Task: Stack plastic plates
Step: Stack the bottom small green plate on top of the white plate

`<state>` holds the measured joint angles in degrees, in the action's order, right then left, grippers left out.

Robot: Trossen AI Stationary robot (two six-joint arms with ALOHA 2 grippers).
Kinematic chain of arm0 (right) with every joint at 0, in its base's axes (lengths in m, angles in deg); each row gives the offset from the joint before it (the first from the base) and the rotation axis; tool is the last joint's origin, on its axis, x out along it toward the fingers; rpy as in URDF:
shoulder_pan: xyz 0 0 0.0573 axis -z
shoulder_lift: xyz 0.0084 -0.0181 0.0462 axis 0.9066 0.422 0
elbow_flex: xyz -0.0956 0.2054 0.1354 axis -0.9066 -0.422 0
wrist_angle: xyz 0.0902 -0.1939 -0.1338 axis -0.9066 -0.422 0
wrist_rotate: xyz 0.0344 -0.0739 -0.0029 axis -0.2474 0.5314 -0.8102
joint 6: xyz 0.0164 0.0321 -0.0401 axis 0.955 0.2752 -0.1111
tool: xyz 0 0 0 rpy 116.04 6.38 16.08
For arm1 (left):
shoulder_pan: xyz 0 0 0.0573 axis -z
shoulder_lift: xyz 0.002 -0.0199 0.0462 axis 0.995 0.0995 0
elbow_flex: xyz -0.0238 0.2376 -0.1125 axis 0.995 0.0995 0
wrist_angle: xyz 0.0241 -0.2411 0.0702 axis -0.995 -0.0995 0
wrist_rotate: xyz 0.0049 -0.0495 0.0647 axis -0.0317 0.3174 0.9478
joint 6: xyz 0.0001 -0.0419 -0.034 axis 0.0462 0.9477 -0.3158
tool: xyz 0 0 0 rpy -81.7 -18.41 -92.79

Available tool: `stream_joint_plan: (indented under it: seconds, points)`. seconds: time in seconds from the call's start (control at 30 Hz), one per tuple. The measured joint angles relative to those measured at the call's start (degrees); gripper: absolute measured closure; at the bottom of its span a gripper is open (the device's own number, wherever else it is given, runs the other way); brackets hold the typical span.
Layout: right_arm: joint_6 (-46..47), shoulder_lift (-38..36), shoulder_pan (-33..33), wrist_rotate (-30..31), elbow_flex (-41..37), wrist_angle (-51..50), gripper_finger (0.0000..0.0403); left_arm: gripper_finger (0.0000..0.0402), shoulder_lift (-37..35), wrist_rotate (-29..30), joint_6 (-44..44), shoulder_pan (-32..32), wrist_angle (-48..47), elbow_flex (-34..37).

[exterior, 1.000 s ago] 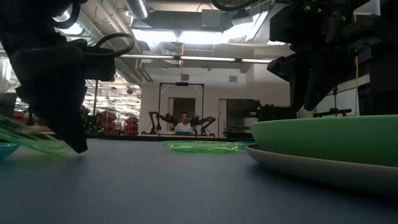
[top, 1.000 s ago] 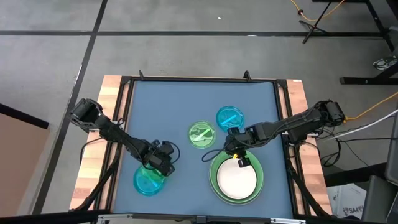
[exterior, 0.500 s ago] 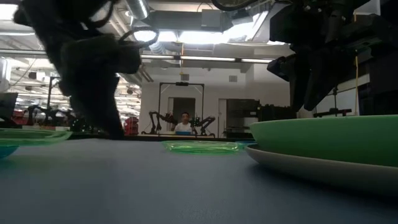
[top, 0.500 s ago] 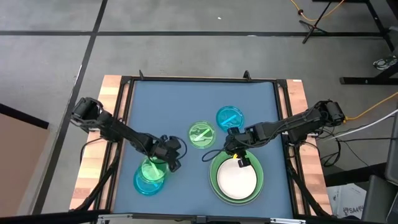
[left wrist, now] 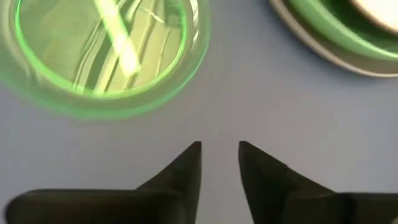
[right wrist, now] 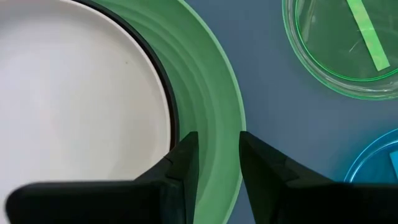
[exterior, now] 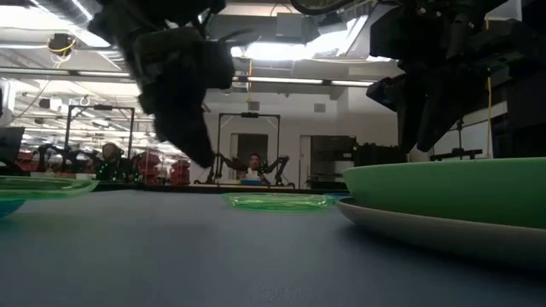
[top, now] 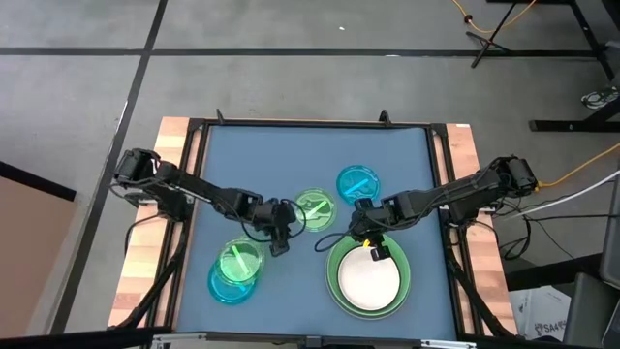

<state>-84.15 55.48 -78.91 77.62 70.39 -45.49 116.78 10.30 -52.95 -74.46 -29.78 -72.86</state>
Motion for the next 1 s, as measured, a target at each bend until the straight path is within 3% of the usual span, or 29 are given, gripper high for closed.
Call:
stream_joint_plan:
  seconds: [0.17,0.4,0.53,0.73,1.0]
  points:
    - [0.0,0.0,0.0,0.0,0.0,-0.01,0.0298,0.0262,0.0,-4.07,-8.97,-2.54,-5.57,-3.91]
    - [0.0,0.0,0.0,0.0,0.0,-0.02,0.0297,0.0253,-0.05,-6.31,-18.76,-5.14,-29.77,-13.08]
    - [0.0,0.0,0.0,0.0,0.0,-0.02,0.0298,0.0253,-0.11,-6.41,-22.73,-5.22,-38.63,-14.82]
    - [0.0,0.0,0.0,0.0,0.0,-0.02,0.0297,0.0252,-0.11,-8.14,-23.22,-4.07,-46.68,-14.82]
    - [0.0,0.0,0.0,0.0,0.0,-0.04,0.0298,0.0253,-0.11,-8.19,-24.12,-0.74,-48.49,-13.47]
